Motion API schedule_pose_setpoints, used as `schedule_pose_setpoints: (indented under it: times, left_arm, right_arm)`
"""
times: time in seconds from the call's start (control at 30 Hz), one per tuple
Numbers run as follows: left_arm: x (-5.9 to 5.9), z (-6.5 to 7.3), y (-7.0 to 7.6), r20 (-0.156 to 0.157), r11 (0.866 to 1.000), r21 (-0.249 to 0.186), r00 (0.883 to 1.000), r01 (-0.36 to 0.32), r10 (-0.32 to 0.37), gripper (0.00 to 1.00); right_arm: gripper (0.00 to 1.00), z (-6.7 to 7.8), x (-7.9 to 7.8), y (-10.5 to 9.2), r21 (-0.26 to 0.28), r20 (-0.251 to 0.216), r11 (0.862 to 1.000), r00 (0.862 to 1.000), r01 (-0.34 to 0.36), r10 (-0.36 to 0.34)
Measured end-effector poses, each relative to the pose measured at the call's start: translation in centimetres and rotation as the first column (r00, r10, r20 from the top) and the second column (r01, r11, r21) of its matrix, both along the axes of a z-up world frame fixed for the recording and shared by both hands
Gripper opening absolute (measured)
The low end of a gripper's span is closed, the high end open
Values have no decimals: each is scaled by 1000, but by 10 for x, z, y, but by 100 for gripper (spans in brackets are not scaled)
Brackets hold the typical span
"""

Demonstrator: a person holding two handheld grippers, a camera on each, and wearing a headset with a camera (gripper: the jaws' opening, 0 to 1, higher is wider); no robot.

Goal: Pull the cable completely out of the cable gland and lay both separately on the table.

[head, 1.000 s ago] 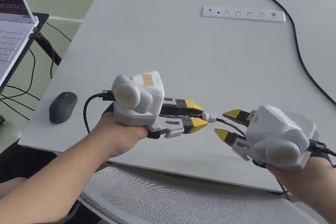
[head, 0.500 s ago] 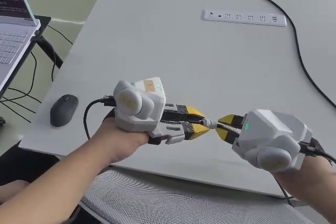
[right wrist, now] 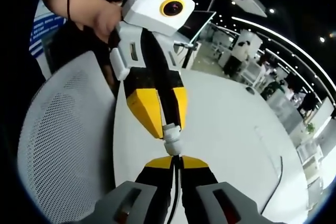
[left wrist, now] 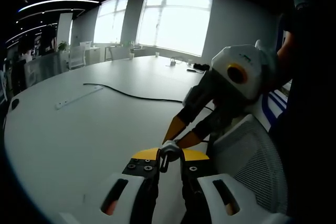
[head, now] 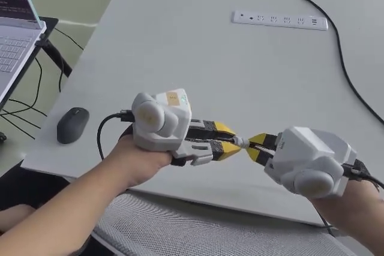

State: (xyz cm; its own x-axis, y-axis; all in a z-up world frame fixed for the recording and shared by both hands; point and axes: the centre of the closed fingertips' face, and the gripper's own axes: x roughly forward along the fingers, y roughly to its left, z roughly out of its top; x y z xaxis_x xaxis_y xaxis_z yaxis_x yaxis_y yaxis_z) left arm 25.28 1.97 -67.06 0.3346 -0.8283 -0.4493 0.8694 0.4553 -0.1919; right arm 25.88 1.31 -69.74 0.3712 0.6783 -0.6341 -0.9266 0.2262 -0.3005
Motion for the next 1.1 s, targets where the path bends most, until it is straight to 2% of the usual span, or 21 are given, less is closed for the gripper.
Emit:
schedule_pose_setpoints:
  times: [0.2,0.27,0.4,0.57,0.8,1.1]
  left_arm:
    - [2,3,-1,9,1000,-4,1000,-5,5,15]
    - [2,4,-1,10,1000,-7,1000,-8,8,15]
    - [4,8,-2,12,999,-26,1000,-22,22,15]
    - [7,10,-2,19,999,-32,999,-31,31,15]
    - [6,6,-3,19,1000,-18,1000,-24,25,15]
    - [7,3,-6,15,1000,-10,1000,-26,26,15]
  right_arm:
    - [0,-4,5,-9,2,-34,999,998,51,-51]
    - [0,-8,7,-15,4,-60,996,995,85,-84]
    - [0,-11,11,-26,10,-100,990,985,139,-137]
    - [0,-18,12,-38,19,-167,980,967,199,-193]
    - [0,-24,8,-44,21,-201,975,956,221,-212]
    - [0,-32,6,-48,7,-213,974,952,227,-220]
